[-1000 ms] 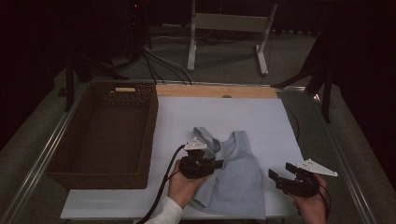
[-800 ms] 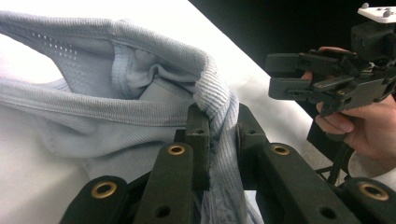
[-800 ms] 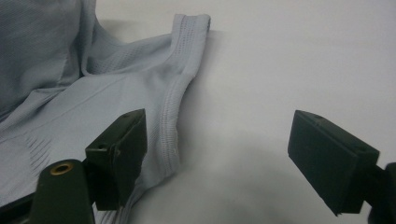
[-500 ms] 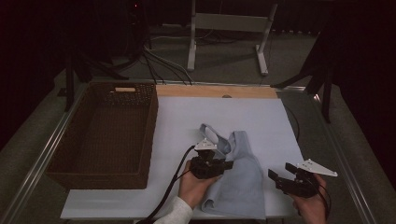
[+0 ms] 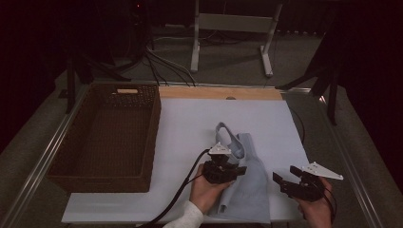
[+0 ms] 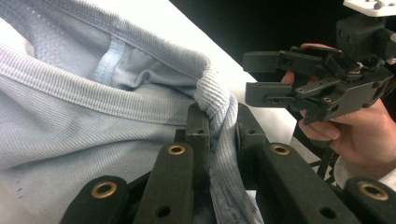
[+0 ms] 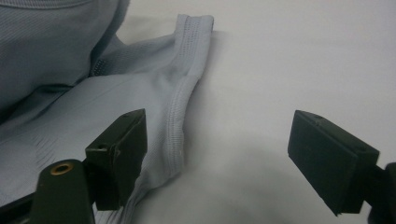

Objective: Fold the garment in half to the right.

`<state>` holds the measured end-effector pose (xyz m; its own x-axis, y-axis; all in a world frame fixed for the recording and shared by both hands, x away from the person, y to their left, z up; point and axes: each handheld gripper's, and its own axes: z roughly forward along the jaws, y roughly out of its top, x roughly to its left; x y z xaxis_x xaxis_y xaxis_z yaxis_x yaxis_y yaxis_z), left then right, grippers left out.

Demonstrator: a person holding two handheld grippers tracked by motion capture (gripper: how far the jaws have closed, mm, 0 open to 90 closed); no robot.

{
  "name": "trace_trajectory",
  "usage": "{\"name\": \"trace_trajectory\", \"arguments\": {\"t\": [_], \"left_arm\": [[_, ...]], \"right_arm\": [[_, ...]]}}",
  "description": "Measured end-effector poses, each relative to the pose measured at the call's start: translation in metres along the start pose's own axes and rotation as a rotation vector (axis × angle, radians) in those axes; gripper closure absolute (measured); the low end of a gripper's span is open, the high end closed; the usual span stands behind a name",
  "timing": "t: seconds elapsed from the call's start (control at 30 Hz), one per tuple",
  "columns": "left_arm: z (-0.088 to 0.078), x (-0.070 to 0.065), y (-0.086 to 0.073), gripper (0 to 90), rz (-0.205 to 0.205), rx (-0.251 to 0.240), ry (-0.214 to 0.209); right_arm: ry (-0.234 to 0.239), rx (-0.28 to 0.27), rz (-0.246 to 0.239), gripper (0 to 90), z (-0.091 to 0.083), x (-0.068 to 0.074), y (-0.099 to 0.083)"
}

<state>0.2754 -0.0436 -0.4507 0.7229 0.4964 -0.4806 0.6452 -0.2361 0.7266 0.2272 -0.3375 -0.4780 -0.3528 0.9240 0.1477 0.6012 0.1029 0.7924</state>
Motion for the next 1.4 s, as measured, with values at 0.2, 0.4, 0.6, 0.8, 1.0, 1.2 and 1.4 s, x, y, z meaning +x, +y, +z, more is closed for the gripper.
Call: {"name": "trace_trajectory", "arguments": {"t": [0.2, 0.4, 0.6, 0.8, 1.0, 1.2, 1.4], "left_arm": [[0.009, -0.003, 0.001, 80.2, 0.007, 0.006, -0.006], [0.012, -0.005, 0.002, 79.9, 0.012, 0.013, -0.009], [0.016, -0.006, 0.002, 79.4, 0.014, 0.018, -0.011], [0.02, -0.009, 0.005, 79.3, 0.014, 0.008, -0.026], [0.025, -0.013, 0.006, 79.0, 0.03, 0.014, -0.042], [0.03, -0.017, 0.007, 78.4, 0.043, 0.016, -0.06], [0.032, -0.016, 0.008, 77.5, 0.037, 0.014, -0.061]], "right_arm": [[0.005, 0.001, -0.004, 20.0, 0.0, 0.0, 0.0], [0.005, 0.002, -0.005, 20.0, 0.0, 0.0, 0.0], [0.007, 0.002, -0.008, 20.0, 0.0, 0.0, 0.0], [0.005, 0.002, -0.006, 20.0, 0.0, 0.001, 0.0], [0.005, 0.002, -0.005, 20.0, 0.0, 0.0, 0.0], [0.005, 0.002, -0.005, 20.0, 0.0, 0.0, 0.0], [0.006, 0.002, -0.005, 20.0, 0.0, 0.0, 0.0]]}}
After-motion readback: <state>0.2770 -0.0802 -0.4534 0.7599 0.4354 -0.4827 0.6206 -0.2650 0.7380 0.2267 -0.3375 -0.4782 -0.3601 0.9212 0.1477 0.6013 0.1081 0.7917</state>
